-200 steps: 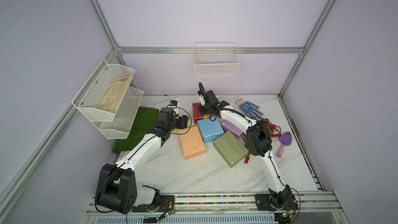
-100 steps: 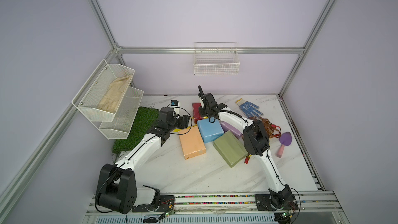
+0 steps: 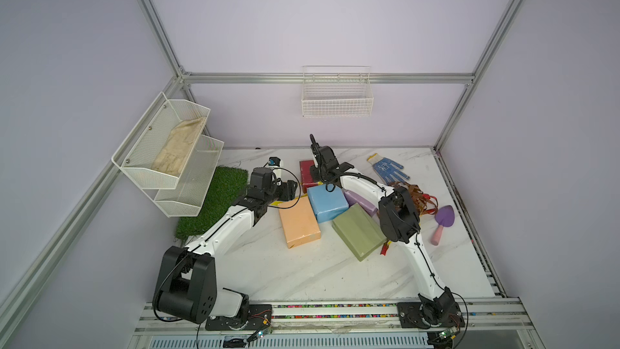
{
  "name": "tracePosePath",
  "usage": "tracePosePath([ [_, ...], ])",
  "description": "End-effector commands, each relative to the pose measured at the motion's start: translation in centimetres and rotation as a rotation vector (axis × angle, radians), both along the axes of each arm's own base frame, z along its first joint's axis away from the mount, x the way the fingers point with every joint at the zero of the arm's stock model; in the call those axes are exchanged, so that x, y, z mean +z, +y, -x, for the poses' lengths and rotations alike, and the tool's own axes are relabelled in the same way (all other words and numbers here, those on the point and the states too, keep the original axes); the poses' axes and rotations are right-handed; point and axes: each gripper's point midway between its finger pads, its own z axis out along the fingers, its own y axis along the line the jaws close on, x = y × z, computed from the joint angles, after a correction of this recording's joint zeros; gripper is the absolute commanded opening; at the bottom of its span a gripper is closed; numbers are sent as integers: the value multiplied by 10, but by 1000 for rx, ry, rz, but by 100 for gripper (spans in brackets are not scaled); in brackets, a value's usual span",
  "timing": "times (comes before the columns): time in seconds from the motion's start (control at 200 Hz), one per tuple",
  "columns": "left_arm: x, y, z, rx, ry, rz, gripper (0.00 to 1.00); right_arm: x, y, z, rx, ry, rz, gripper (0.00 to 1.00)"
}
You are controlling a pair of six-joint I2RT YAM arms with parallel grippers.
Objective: Untie the ribbon bows on the gift boxes
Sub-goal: Pull the ribbon from the gift box.
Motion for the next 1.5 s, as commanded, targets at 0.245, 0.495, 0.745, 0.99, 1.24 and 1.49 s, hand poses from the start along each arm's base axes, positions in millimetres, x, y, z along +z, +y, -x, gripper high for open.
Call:
tracePosePath([
  [0.245, 19, -7, -19, -28, -79, 16, 70, -49, -23, 29, -20, 263, -103, 2],
  [0.495, 5, -40, -52, -184, -115, 26, 65, 7, -12, 29, 66, 203, -277, 0],
  [0.745, 5, -67, -90, -270, -147, 99, 44, 69, -11, 33, 99, 118, -337, 0],
  [0.99, -20, -87, -103, -341, -115, 160, 10, 117, -13, 36, 118, 36, -374, 0],
  [1.24, -50, -98, -110, -360, -92, 231, 7, 173, -11, 41, 181, -89, -410, 0],
  [1.49, -67, -103, -113, -359, -78, 239, 8, 228, -14, 58, 259, -190, -414, 0],
])
